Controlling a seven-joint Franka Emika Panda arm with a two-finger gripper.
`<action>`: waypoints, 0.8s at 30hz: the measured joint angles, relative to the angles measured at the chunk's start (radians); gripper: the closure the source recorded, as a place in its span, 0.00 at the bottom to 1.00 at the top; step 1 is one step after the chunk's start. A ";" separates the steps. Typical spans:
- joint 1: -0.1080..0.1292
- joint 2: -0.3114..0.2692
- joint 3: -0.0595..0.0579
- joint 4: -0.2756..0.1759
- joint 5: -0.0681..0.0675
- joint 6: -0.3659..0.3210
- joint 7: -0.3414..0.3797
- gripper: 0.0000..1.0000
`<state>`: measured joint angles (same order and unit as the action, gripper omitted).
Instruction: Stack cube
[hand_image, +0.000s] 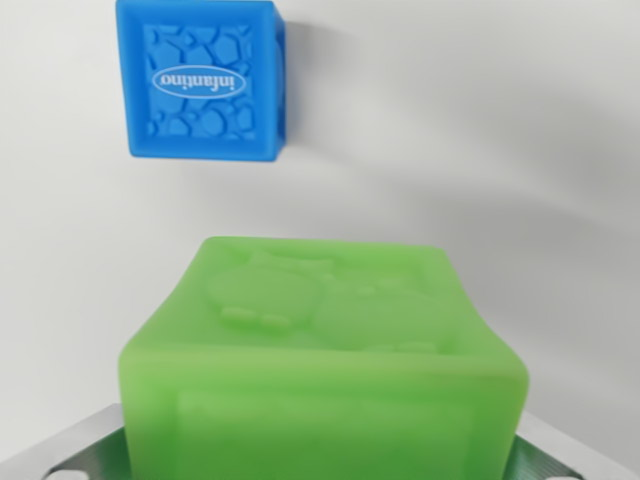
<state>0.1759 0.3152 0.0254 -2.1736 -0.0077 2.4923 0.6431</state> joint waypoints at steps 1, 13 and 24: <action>0.003 0.003 0.000 0.005 0.000 -0.002 0.002 1.00; 0.032 0.040 0.000 0.063 -0.001 -0.023 0.030 1.00; 0.055 0.074 0.000 0.117 -0.001 -0.044 0.054 1.00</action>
<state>0.2311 0.3888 0.0254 -2.0569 -0.0089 2.4488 0.6970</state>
